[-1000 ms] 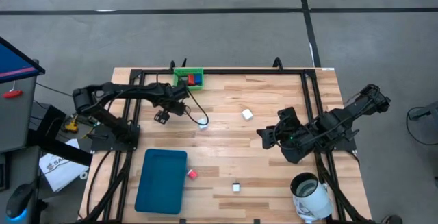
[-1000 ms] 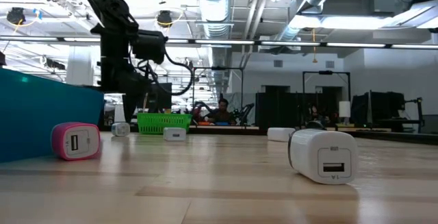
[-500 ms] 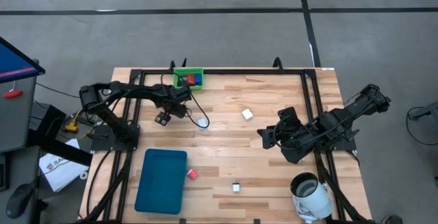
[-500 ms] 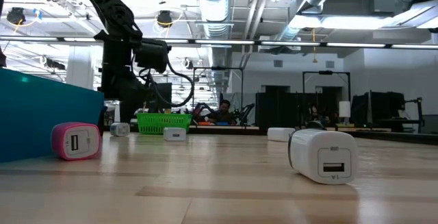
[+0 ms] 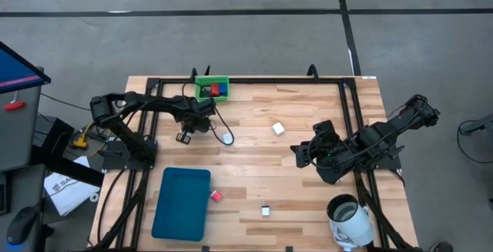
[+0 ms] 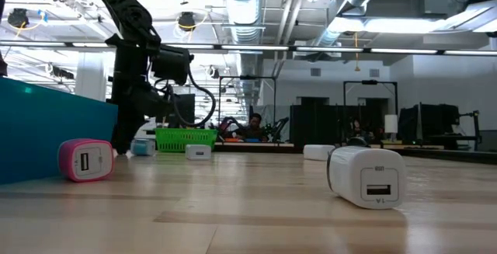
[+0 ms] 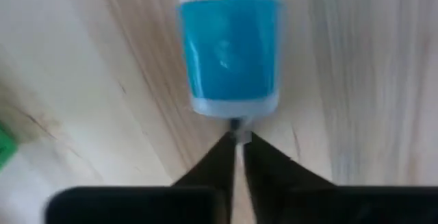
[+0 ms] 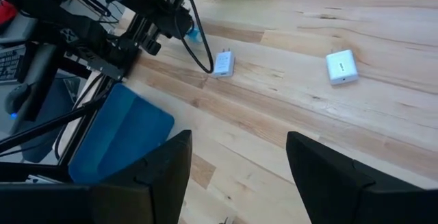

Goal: Pick & Place Office items
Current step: Put the left light blue charger adapter into the blue bin

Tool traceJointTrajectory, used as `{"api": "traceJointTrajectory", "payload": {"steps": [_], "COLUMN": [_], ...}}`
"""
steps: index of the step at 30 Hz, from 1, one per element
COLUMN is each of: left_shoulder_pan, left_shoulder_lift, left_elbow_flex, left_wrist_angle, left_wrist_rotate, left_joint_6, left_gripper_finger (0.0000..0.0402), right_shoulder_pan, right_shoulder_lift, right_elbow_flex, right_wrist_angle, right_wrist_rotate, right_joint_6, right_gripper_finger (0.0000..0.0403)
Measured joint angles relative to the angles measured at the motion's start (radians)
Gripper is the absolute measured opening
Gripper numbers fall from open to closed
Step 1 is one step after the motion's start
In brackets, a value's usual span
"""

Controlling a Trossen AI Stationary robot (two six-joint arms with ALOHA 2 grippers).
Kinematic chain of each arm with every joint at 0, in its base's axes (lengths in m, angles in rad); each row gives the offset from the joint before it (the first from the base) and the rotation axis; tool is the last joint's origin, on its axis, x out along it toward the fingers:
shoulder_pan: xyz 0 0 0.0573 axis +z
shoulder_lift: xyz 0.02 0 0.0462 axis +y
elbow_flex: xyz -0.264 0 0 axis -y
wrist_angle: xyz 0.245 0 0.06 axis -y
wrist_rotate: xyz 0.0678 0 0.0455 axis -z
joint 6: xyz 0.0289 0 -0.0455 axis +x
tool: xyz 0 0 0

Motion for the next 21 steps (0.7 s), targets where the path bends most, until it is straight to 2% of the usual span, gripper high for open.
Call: {"api": "traceJointTrajectory", "payload": {"steps": [3, 11, 16, 21], "left_shoulder_pan": [0.001, -0.011, -0.011, -0.011], "left_shoulder_lift": [0.0, 0.0, 0.0, -0.001], "left_elbow_flex": [0.012, 0.087, 0.148, 0.175], "left_wrist_angle": [0.007, 0.0, -0.019, -0.08], "left_wrist_rotate": [0.029, 0.037, 0.057, 0.069], "left_joint_6": [-0.077, -0.111, -0.11, -0.118], "left_gripper_finger": [0.001, 0.005, 0.0103, 0.0175], "right_shoulder_pan": [0.0, 0.0, 0.0, 0.003], "right_shoulder_lift": [0.0, 0.0, 0.0, 0.0], "right_elbow_flex": [0.0, 0.0, 0.0, 0.0], "right_wrist_angle": [0.001, 0.001, 0.002, 0.002], "right_wrist_rotate": [0.0, -0.001, -0.012, -0.013], "right_joint_6": [0.0, 0.001, 0.001, -0.001], "right_gripper_finger": [0.023, 0.023, 0.023, 0.023]}}
